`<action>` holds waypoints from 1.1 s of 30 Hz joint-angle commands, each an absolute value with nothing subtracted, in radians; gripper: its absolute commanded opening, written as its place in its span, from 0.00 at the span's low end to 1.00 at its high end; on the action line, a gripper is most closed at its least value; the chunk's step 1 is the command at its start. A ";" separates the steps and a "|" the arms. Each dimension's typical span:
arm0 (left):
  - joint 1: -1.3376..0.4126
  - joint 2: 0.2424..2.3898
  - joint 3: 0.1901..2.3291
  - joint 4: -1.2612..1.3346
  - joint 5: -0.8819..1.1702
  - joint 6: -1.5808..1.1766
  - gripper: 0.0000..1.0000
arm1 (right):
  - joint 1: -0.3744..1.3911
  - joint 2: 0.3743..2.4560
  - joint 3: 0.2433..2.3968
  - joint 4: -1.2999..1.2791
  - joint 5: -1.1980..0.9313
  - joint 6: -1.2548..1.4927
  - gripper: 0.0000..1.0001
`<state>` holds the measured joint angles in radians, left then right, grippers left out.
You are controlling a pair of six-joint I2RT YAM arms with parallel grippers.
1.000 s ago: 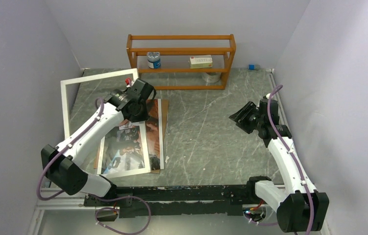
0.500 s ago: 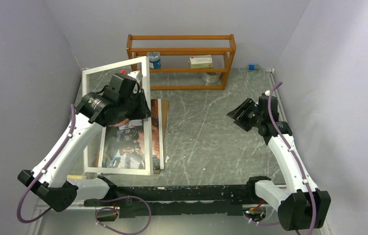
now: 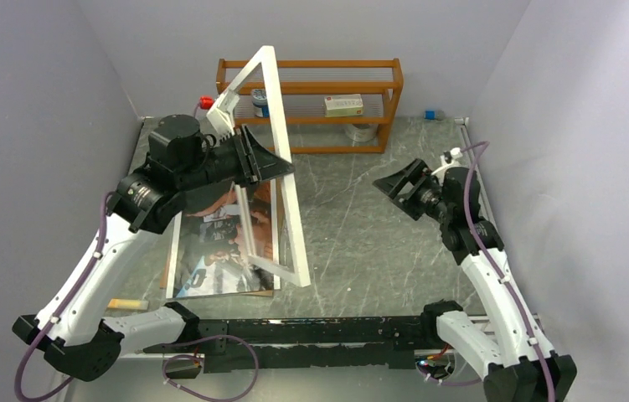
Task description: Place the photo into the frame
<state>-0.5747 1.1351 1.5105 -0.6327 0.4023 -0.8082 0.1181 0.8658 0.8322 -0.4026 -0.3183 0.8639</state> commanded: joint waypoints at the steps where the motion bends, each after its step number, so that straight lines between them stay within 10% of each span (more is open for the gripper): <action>1: -0.578 1.135 1.522 -0.293 0.578 -0.997 0.03 | 0.263 0.896 0.819 -0.183 -0.368 0.928 0.83; 33: -0.578 1.208 1.481 0.207 0.829 -1.440 0.03 | 0.517 1.264 0.853 0.220 -0.482 0.848 0.86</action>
